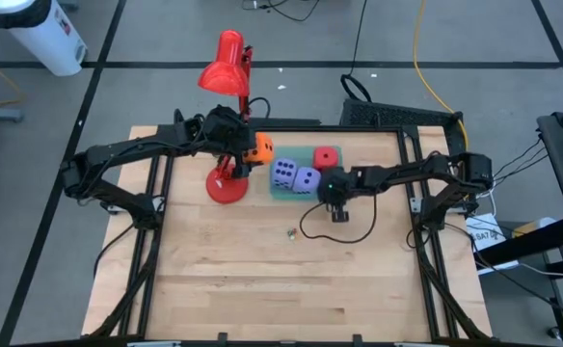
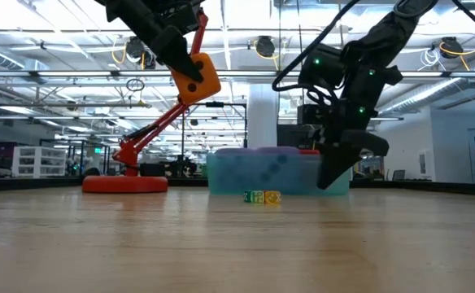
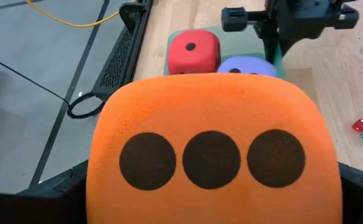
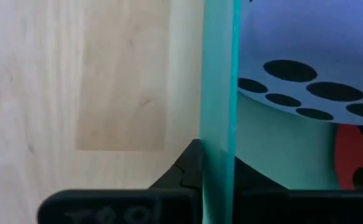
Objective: Pick & Place Dice
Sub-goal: Put the large orange die into the blue bin
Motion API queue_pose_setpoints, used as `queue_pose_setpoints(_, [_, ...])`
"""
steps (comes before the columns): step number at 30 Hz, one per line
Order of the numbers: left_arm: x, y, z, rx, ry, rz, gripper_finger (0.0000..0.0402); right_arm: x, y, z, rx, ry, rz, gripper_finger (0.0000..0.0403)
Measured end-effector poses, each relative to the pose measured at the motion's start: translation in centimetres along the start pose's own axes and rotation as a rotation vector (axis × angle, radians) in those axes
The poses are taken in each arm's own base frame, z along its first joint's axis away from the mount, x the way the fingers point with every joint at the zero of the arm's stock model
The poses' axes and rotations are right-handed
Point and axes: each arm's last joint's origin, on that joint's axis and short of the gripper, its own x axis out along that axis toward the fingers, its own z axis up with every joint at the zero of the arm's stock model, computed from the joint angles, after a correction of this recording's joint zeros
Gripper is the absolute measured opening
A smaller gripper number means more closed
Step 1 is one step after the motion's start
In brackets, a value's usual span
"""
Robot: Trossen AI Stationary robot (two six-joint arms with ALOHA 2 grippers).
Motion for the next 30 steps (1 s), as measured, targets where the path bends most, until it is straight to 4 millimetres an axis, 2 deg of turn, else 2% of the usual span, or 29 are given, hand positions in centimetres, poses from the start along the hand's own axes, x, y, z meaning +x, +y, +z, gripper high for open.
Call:
queue_pose_setpoints(11, [0.0,-0.2,0.1,-0.016,-0.023,-0.058,0.0399,-0.1,0.5,0.9,-0.005,-0.078,-0.001,0.0016])
queue_pose_setpoints(17, [0.8,-0.4,0.0,-0.023,-0.042,-0.135,0.0399,-0.4,0.4,1.5,0.034,-0.107,0.067,0.0062])
queue_pose_setpoints(23, [4.2,-1.2,0.6,-0.011,-0.126,-0.260,0.0399,-0.9,0.2,2.6,0.031,-0.143,0.058,0.0139])
queue_pose_setpoints(26, [6.5,-1.9,0.1,-0.007,-0.093,-0.287,0.0399,-1.1,0.0,3.0,0.031,-0.157,0.051,0.0171])
queue_pose_setpoints(30, [9.1,-3.0,-0.5,0.019,-0.045,-0.280,0.0400,-1.3,-0.2,3.4,0.033,-0.162,0.011,0.0194])
